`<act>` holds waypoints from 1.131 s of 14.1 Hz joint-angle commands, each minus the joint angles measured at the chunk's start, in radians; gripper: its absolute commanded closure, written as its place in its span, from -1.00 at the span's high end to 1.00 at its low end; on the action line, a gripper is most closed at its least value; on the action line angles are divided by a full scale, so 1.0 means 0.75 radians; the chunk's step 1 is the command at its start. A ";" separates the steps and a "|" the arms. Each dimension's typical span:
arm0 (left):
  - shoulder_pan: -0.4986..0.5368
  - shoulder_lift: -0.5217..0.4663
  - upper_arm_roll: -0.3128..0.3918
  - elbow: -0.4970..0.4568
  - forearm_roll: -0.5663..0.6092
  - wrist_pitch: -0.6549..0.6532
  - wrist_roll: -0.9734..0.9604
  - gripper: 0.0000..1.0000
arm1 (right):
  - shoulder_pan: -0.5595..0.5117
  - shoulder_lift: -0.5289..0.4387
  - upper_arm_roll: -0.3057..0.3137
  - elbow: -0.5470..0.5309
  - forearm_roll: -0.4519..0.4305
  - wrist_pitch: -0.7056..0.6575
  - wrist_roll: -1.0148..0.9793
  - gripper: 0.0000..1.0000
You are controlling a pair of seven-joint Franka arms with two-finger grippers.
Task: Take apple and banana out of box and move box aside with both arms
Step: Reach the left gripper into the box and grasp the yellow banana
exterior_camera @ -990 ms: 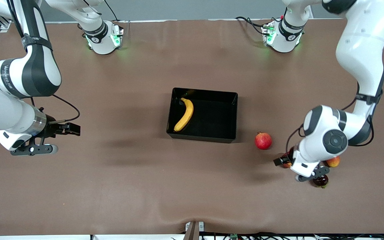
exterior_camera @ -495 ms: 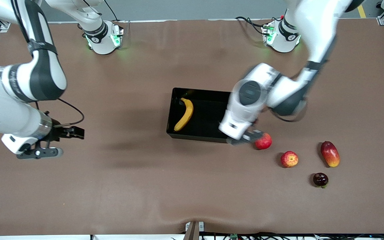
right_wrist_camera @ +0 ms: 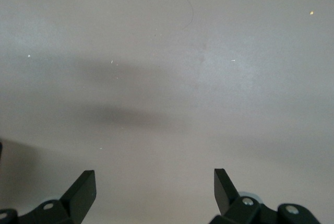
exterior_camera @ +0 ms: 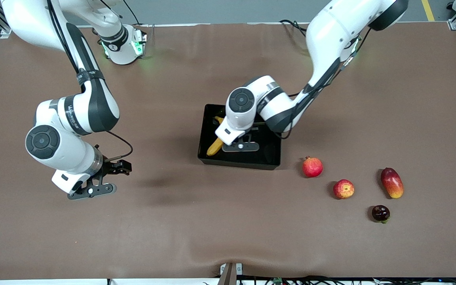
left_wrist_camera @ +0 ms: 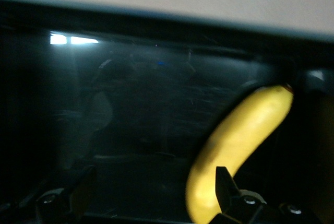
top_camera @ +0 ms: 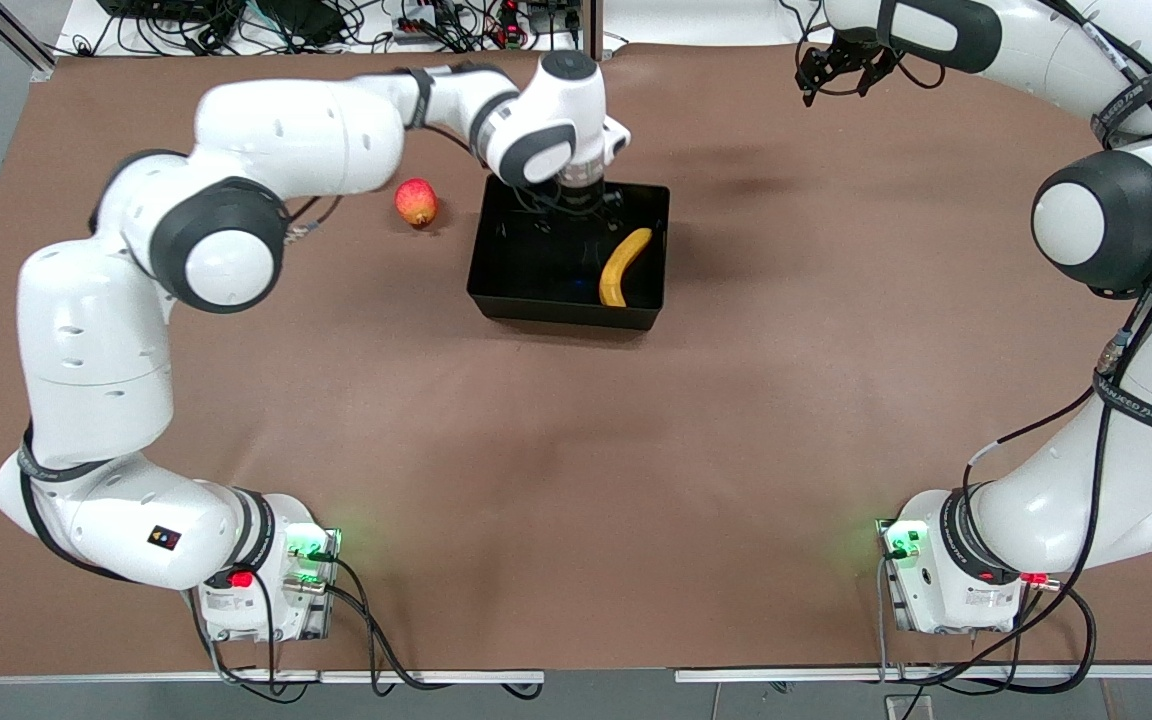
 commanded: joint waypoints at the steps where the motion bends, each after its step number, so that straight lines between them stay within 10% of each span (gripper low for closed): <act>1: -0.026 0.082 0.009 0.011 0.026 0.106 -0.020 1.00 | 0.022 -0.005 0.004 0.039 -0.010 -0.012 0.016 1.00; 5: -0.128 0.156 0.078 0.011 0.028 0.217 -0.093 0.95 | 0.100 -0.005 0.004 0.027 0.076 -0.022 0.118 1.00; 7: -0.161 0.154 0.109 0.011 0.026 0.217 -0.124 -0.87 | 0.123 -0.005 0.004 0.005 0.121 -0.027 0.201 1.00; 16: -0.139 -0.083 0.094 0.030 0.077 -0.003 -0.091 -1.00 | 0.162 -0.021 0.004 -0.175 0.158 0.083 0.228 1.00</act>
